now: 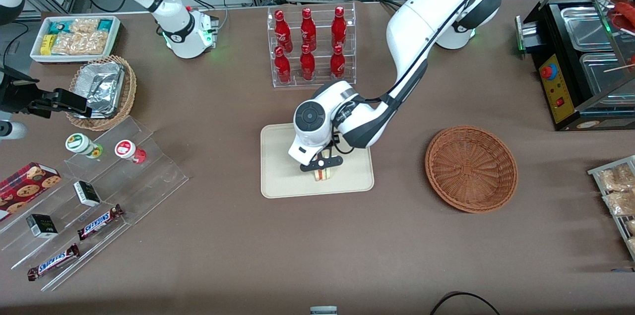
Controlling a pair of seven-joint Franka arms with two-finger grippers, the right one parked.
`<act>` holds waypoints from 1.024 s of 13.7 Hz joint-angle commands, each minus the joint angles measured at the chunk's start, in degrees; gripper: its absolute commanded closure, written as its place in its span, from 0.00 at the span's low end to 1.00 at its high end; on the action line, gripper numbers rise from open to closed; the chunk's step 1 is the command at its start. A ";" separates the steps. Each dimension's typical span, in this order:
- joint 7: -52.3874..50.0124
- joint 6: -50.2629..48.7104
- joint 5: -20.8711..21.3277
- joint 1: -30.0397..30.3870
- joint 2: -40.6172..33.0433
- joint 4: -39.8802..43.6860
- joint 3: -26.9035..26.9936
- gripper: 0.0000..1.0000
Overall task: Place sandwich from basket to tray
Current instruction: 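Lower the sandwich onto the tray and open the left gripper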
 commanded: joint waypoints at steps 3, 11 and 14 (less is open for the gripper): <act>-0.77 -2.13 0.22 -0.48 -3.27 3.16 0.20 0.00; 5.90 -9.00 -0.22 6.87 -15.93 -2.44 1.08 0.00; 15.99 -9.35 -1.88 12.59 -19.71 -6.84 0.90 0.00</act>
